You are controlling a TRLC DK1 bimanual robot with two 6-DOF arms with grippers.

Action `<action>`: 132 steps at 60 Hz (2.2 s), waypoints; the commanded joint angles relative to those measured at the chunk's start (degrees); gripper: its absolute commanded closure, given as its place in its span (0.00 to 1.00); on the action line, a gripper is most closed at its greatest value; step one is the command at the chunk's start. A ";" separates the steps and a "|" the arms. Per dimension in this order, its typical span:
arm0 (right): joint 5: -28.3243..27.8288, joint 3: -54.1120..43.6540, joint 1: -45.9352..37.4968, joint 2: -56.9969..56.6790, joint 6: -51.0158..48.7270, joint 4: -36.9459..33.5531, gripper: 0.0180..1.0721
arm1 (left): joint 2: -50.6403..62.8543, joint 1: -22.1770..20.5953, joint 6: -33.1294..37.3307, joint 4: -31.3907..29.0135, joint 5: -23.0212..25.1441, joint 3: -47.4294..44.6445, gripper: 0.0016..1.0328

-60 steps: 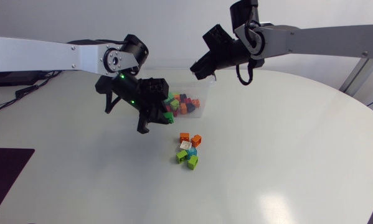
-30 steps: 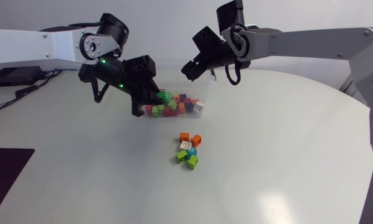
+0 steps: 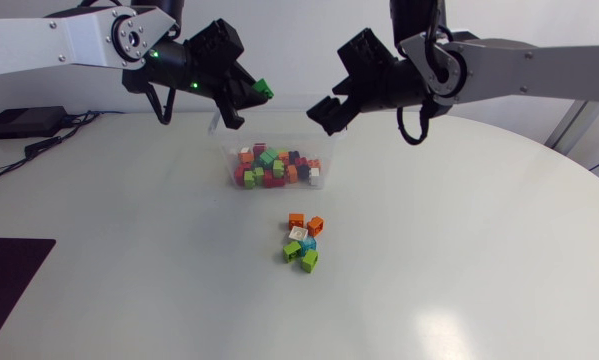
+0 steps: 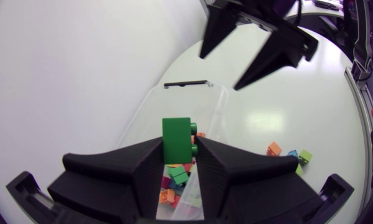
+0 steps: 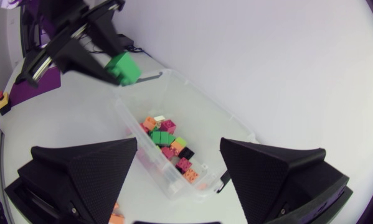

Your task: Place the duplo bricks in the container

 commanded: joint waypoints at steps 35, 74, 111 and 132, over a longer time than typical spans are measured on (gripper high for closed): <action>0.06 -22.46 2.79 -9.31 -5.30 -1.37 0.07 | 15.72 2.14 -7.91 2.12 -2.79 17.42 0.71; 3.84 -21.76 3.58 -2.28 -8.02 -5.41 0.07 | 15.63 0.74 -8.70 3.79 -8.86 17.24 0.05; 7.53 -11.91 6.21 8.36 0.24 -12.27 0.08 | -4.85 -0.32 -1.14 -0.17 -4.64 -6.57 0.05; 9.46 -6.46 7.97 12.49 2.97 -18.07 0.10 | -10.38 -1.64 5.89 -7.81 -3.85 -14.84 0.05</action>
